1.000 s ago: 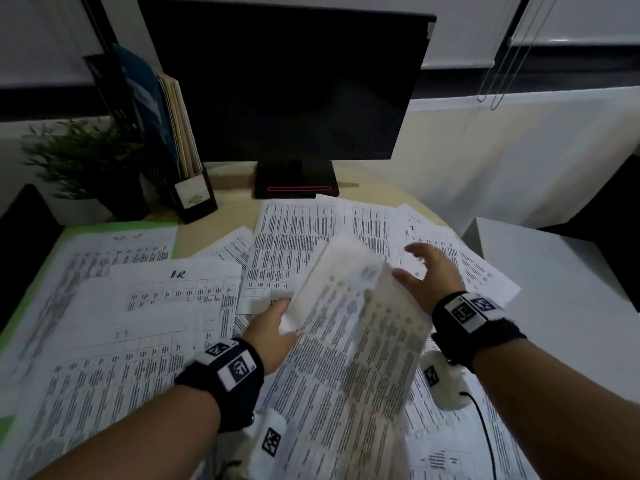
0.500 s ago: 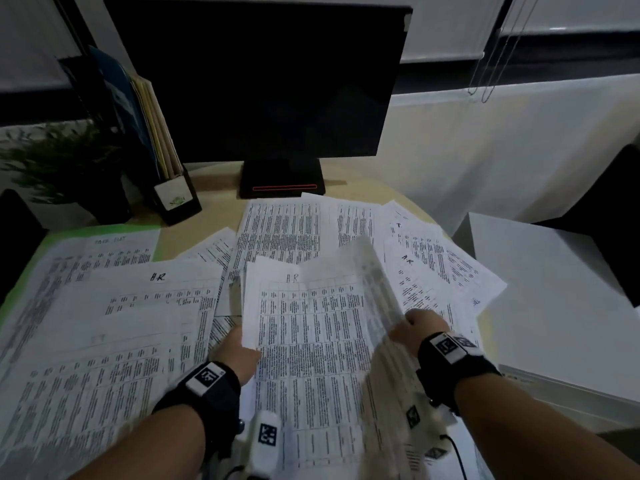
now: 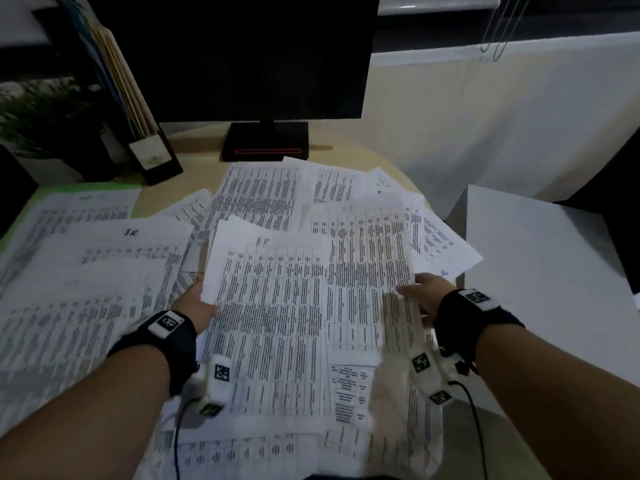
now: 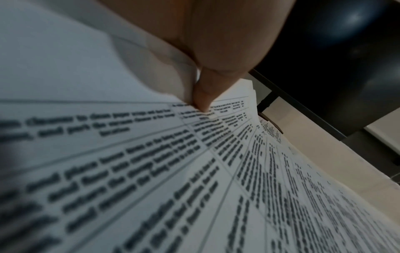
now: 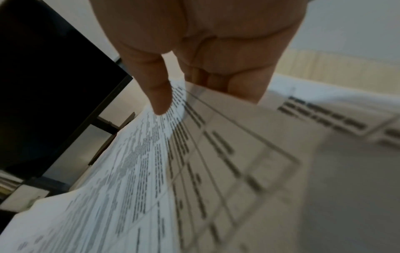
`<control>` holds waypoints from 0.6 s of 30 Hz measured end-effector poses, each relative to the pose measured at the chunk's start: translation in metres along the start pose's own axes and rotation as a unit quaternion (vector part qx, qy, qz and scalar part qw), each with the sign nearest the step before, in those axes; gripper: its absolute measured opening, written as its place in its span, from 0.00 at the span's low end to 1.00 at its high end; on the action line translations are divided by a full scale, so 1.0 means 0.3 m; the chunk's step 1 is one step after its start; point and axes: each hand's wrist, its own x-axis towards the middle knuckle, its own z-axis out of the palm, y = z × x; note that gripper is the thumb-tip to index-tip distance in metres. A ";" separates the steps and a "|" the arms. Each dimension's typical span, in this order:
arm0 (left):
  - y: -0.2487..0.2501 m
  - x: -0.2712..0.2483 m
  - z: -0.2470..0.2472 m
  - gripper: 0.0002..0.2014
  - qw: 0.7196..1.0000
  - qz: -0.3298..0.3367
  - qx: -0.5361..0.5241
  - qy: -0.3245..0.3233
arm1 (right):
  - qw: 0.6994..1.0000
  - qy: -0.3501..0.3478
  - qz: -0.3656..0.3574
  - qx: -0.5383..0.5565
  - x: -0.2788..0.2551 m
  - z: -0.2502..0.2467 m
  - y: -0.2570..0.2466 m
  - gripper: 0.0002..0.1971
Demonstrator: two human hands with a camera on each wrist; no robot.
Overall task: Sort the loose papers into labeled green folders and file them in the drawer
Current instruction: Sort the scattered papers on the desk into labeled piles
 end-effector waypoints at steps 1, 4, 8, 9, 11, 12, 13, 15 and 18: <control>-0.004 -0.001 0.004 0.30 1.000 -0.007 0.015 0.010 | 1.000 -0.008 0.003 -0.027 -0.005 0.004 0.003 0.05; -0.004 0.005 0.006 0.30 0.999 -0.017 0.041 0.015 | 0.994 0.000 -0.013 -0.109 0.002 0.010 0.019 0.14; 0.007 0.016 0.009 0.29 0.997 -0.023 0.067 0.027 | 0.984 0.072 -0.046 -0.154 -0.001 0.001 0.031 0.14; 0.011 0.015 0.010 0.29 0.997 -0.025 0.069 0.029 | 0.984 0.084 -0.048 -0.149 -0.002 -0.002 0.036 0.14; 0.015 0.016 0.014 0.29 0.997 -0.024 0.067 0.024 | 0.984 0.102 -0.048 -0.141 -0.013 -0.011 0.038 0.14; 0.017 0.016 0.015 0.30 0.997 -0.026 0.068 0.018 | 0.983 0.110 -0.047 -0.141 -0.020 -0.017 0.035 0.14; 0.015 0.021 0.013 0.30 0.997 -0.023 0.067 0.017 | 0.981 0.123 -0.050 -0.139 -0.024 -0.023 0.031 0.14; 0.015 0.024 0.015 0.29 0.997 -0.018 0.070 0.005 | 0.978 0.158 -0.064 -0.116 -0.043 -0.033 0.010 0.14; 0.017 0.016 0.011 0.29 0.998 -0.024 0.065 -0.008 | 0.971 0.210 -0.097 -0.061 -0.082 -0.041 -0.048 0.15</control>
